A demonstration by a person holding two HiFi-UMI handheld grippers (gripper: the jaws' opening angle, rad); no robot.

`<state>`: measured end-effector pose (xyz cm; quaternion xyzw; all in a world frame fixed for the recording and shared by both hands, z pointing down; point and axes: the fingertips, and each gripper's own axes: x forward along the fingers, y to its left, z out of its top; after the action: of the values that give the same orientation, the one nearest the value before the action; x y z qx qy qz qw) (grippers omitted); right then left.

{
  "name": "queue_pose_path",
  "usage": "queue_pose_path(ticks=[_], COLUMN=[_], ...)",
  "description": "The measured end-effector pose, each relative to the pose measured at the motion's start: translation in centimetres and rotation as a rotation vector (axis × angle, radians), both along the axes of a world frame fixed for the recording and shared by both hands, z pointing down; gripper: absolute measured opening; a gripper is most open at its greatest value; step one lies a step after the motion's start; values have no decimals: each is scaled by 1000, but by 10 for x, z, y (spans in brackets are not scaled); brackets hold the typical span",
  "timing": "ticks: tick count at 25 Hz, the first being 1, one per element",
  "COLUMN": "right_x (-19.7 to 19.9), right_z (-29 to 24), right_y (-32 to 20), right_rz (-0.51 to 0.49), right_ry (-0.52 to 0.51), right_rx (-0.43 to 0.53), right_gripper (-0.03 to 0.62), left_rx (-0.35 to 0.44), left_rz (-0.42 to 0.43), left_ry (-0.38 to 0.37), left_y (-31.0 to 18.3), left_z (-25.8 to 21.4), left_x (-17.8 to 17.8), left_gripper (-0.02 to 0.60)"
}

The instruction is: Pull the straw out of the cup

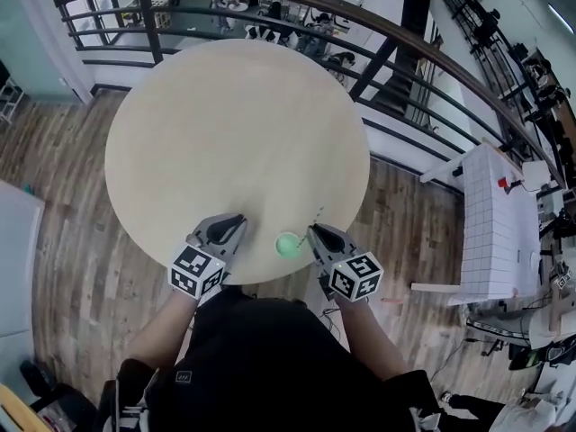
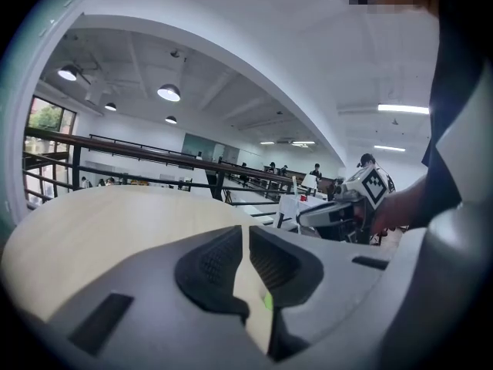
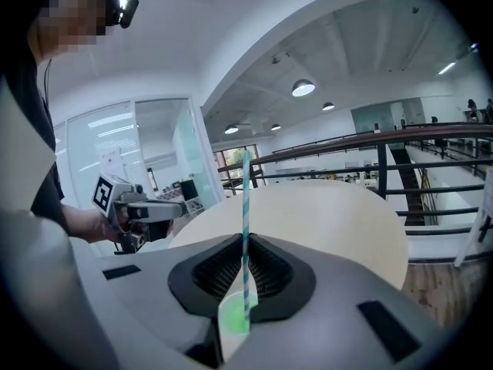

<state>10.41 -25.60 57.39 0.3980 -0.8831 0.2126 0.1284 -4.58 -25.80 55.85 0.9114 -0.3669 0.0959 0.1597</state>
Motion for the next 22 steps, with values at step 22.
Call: queue_pose_path(ticks=[22], right_x=[161], right_z=[-134], right_y=[95], right_rz=[144], right_ry=[-237], right_rx=[210], right_gripper=[40], left_rx=[100], left_rz=[87], left_ry=[7], left_y=[85], left_z=[-91], left_x=[162], left_gripper=[34])
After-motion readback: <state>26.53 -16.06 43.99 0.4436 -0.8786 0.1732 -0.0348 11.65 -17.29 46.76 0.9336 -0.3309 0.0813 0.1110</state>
